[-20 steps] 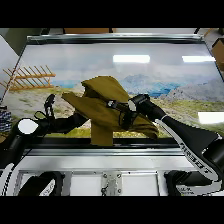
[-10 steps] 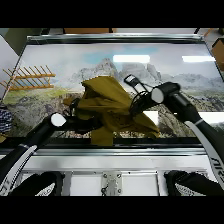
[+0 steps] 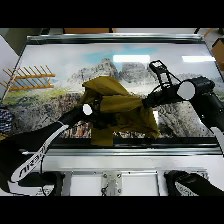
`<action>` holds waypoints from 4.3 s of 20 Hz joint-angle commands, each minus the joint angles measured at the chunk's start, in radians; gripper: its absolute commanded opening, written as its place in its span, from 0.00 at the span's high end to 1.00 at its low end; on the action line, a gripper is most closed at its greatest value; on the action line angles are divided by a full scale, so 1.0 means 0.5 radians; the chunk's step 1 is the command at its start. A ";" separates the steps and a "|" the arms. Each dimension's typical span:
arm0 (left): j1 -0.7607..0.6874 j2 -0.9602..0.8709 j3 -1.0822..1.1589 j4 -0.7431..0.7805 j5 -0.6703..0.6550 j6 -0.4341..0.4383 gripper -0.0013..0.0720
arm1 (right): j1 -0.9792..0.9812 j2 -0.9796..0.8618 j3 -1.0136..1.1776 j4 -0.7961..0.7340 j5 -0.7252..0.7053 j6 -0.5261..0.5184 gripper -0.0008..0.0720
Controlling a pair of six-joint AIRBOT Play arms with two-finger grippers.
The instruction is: Fold the clothes and pants, and hang the long-sleeved shirts on hangers.
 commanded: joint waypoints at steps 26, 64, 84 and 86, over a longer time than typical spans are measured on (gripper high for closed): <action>1.241 1.256 1.808 0.013 -0.734 0.209 0.97 | -1.247 0.509 1.104 1.174 -0.008 0.454 0.97; 0.094 0.177 0.664 0.912 -0.439 -0.225 0.13 | -0.470 0.684 -0.665 -0.076 -0.041 0.427 0.01; -0.329 -0.800 1.609 1.527 -1.422 -0.450 0.62 | -0.470 0.687 -0.666 -0.076 -0.015 0.449 0.01; -0.345 -0.710 1.482 1.537 -1.327 -0.450 0.96 | -0.470 0.687 -0.666 -0.076 0.030 0.449 0.01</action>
